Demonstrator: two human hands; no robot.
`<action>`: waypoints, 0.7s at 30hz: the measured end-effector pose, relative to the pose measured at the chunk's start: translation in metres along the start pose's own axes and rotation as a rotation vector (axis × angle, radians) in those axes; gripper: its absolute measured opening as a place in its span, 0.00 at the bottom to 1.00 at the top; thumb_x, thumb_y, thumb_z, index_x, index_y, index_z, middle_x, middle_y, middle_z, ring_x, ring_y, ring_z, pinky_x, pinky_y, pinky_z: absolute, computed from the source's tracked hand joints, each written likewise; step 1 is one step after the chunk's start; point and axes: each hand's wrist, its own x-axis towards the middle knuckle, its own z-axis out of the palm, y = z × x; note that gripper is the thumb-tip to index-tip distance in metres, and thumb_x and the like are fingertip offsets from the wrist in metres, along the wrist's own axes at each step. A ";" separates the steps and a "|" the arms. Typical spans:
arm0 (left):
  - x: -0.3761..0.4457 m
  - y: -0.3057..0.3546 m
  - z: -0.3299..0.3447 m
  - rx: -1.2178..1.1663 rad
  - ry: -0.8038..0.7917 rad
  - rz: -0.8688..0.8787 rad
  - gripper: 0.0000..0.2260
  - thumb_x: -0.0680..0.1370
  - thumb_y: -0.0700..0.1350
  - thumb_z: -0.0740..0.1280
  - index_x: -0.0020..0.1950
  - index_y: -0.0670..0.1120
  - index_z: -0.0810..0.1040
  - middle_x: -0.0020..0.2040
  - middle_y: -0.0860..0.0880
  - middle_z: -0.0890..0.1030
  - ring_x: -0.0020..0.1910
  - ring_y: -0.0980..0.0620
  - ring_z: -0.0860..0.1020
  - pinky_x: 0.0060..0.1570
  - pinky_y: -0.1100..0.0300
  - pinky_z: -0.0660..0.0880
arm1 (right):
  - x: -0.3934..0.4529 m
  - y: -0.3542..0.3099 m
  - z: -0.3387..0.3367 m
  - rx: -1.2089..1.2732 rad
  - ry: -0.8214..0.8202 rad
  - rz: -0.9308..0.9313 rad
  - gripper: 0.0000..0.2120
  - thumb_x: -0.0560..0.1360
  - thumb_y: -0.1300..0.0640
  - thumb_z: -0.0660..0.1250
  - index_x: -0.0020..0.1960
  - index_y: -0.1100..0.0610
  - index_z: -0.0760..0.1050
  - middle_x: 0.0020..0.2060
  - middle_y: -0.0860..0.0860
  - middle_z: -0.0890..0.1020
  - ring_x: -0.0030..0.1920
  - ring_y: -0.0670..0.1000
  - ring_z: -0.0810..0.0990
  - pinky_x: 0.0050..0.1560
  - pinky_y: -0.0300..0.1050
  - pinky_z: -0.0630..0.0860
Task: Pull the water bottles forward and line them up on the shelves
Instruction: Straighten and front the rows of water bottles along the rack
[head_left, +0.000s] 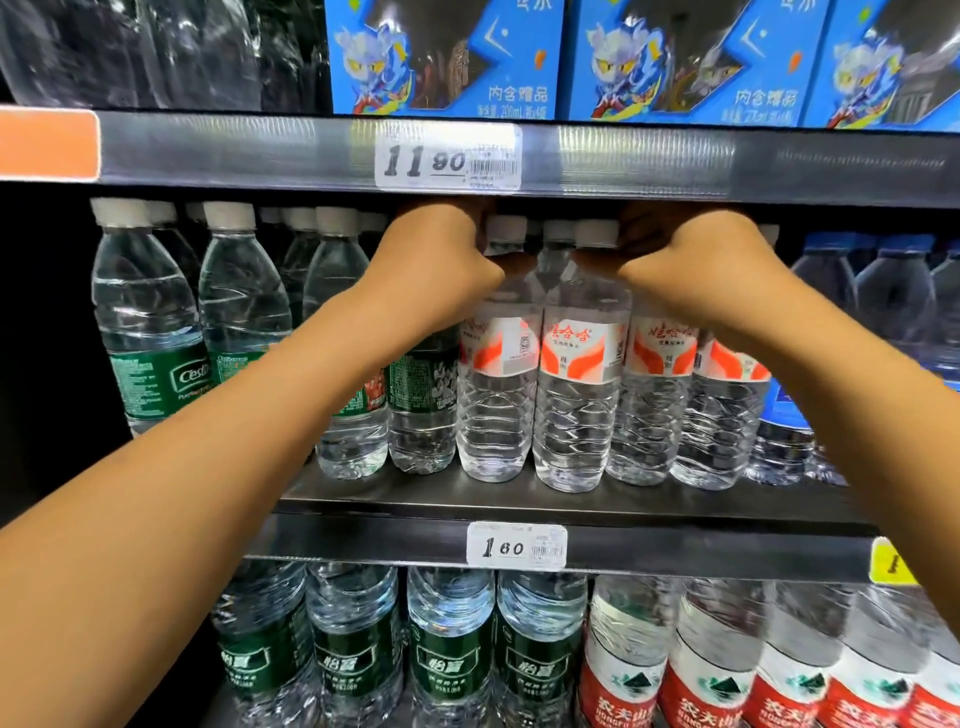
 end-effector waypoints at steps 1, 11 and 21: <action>0.001 0.000 0.002 0.013 0.025 0.012 0.15 0.77 0.53 0.69 0.40 0.42 0.74 0.34 0.41 0.76 0.36 0.42 0.73 0.33 0.55 0.65 | 0.001 0.001 0.000 0.044 -0.014 0.027 0.29 0.71 0.34 0.69 0.58 0.58 0.82 0.54 0.56 0.84 0.60 0.56 0.80 0.60 0.55 0.78; -0.002 0.003 -0.009 -0.014 -0.126 0.000 0.15 0.79 0.52 0.65 0.52 0.41 0.81 0.47 0.40 0.82 0.45 0.41 0.79 0.44 0.50 0.76 | -0.008 -0.006 -0.003 -0.099 0.029 -0.014 0.24 0.75 0.40 0.67 0.35 0.61 0.75 0.32 0.55 0.77 0.35 0.54 0.74 0.32 0.46 0.68; -0.002 0.008 -0.002 0.032 0.020 0.032 0.12 0.78 0.50 0.67 0.57 0.46 0.80 0.48 0.43 0.83 0.47 0.40 0.79 0.47 0.49 0.77 | -0.005 -0.006 -0.006 -0.153 0.014 -0.021 0.23 0.76 0.41 0.63 0.29 0.55 0.66 0.29 0.51 0.71 0.31 0.50 0.67 0.29 0.38 0.60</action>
